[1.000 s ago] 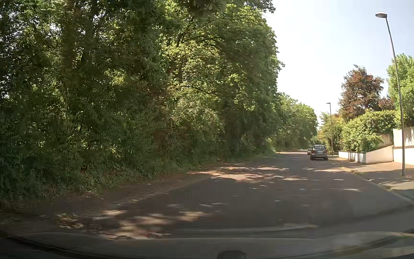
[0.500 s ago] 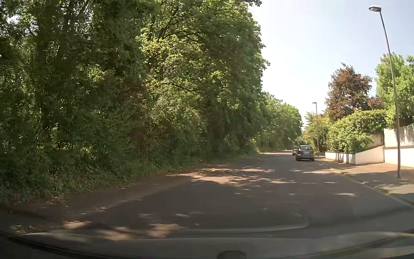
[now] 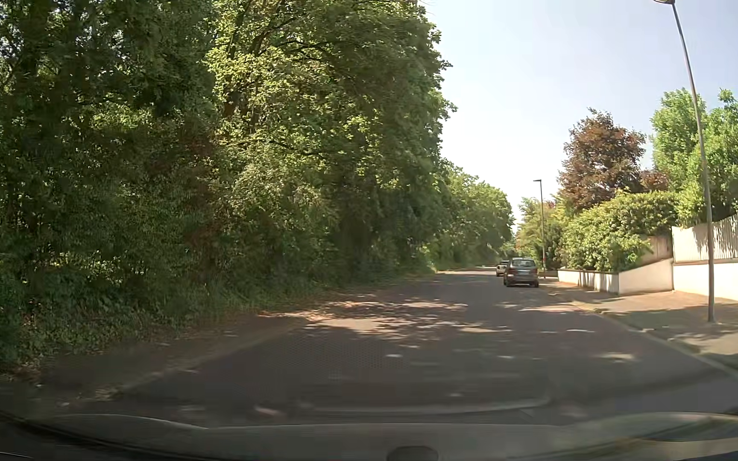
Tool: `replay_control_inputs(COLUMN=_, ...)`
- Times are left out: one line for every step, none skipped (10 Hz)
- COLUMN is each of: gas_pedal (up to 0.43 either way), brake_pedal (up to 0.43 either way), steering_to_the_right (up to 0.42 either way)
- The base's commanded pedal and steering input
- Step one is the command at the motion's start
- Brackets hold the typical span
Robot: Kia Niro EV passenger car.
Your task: Follow the waypoints while adhering to traffic rules and regulations
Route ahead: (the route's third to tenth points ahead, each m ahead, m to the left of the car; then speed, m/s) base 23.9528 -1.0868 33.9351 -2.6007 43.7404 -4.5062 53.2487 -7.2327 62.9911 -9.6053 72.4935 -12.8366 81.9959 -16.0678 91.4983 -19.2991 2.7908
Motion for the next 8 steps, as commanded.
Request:
replay_control_inputs(gas_pedal=0.280, brake_pedal=0.000, steering_to_the_right=0.166)
replay_control_inputs(gas_pedal=0.280, brake_pedal=0.000, steering_to_the_right=0.166)
replay_control_inputs(gas_pedal=0.280, brake_pedal=0.000, steering_to_the_right=0.166)
replay_control_inputs(gas_pedal=0.280, brake_pedal=0.000, steering_to_the_right=0.166)
replay_control_inputs(gas_pedal=0.280, brake_pedal=0.000, steering_to_the_right=0.166)
replay_control_inputs(gas_pedal=0.280, brake_pedal=0.000, steering_to_the_right=0.166)
replay_control_inputs(gas_pedal=0.280, brake_pedal=0.000, steering_to_the_right=0.163)
replay_control_inputs(gas_pedal=0.280, brake_pedal=0.000, steering_to_the_right=0.158)
